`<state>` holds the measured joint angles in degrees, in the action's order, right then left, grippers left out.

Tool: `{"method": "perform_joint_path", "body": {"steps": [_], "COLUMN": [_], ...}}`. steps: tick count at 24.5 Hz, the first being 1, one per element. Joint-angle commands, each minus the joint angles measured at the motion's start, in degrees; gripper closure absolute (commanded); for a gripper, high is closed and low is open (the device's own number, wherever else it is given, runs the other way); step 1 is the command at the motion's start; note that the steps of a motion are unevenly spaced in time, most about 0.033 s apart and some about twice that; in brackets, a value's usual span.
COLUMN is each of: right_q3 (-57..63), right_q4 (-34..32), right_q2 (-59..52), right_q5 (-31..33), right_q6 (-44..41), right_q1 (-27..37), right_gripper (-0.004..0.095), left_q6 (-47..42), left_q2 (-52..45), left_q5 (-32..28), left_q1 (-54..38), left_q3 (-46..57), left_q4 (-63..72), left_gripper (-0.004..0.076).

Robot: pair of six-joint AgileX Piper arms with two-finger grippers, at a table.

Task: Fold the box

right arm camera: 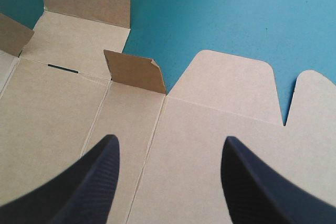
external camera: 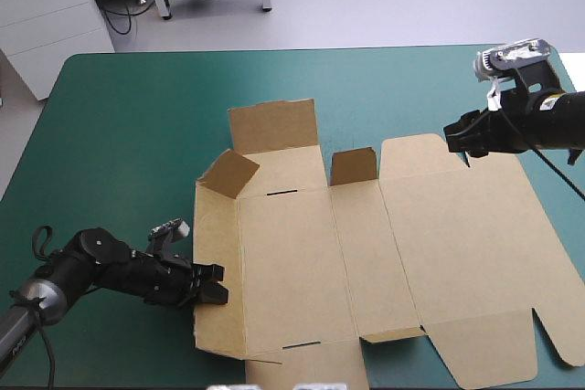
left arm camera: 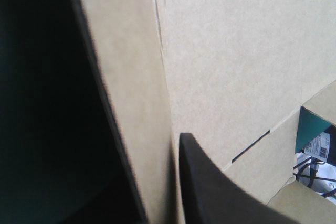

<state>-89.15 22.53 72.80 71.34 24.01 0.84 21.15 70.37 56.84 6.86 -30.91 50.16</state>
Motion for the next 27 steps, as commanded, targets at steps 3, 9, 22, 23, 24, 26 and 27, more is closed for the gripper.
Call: {"method": "perform_joint_path", "body": {"steps": [3,9,22,23,24,26,27], "right_q3": [-1.23,-1.7,-2.67,-2.67,-2.67,-2.67,-2.67], "right_q4": [1.04,0.48,-0.06,-0.06,-0.06,-0.06,-0.06], "right_q2": [-1.63,-1.63,-1.63,-1.63,-1.63,-1.63,-1.63], "right_q5": [-1.14,-1.14,-0.01,-0.01,-0.01,-0.01,-0.01], "right_q6": [0.66,-0.32,-1.46,-1.46,-1.46,-1.46,-1.46], "right_q1": [0.42,0.42,0.42,0.42,0.42,0.42,0.42], "right_gripper": [0.0373,0.0372,0.0373,0.0373,0.0373,0.0372,0.0372], "left_q6": [3.28,5.12,10.86,10.86,10.86,12.03,13.75], "left_q2": [-0.78,-0.68,16.43,17.6,20.51,24.67,26.67], "left_q5": [0.78,2.0,7.18,8.61,12.15,15.96,17.38], "left_q1": [0.13,0.13,0.13,0.23,0.24,0.24,0.33], "left_q3": [-3.46,-10.11,-36.47,-39.42,-45.4,-53.41,-58.03], "left_q4": [2.2,-8.85,-27.18,-28.3,-30.94,-33.68,-34.19], "left_gripper": [0.0756,0.0756,0.0756,0.0756,0.0756,0.0756,0.0756]}}
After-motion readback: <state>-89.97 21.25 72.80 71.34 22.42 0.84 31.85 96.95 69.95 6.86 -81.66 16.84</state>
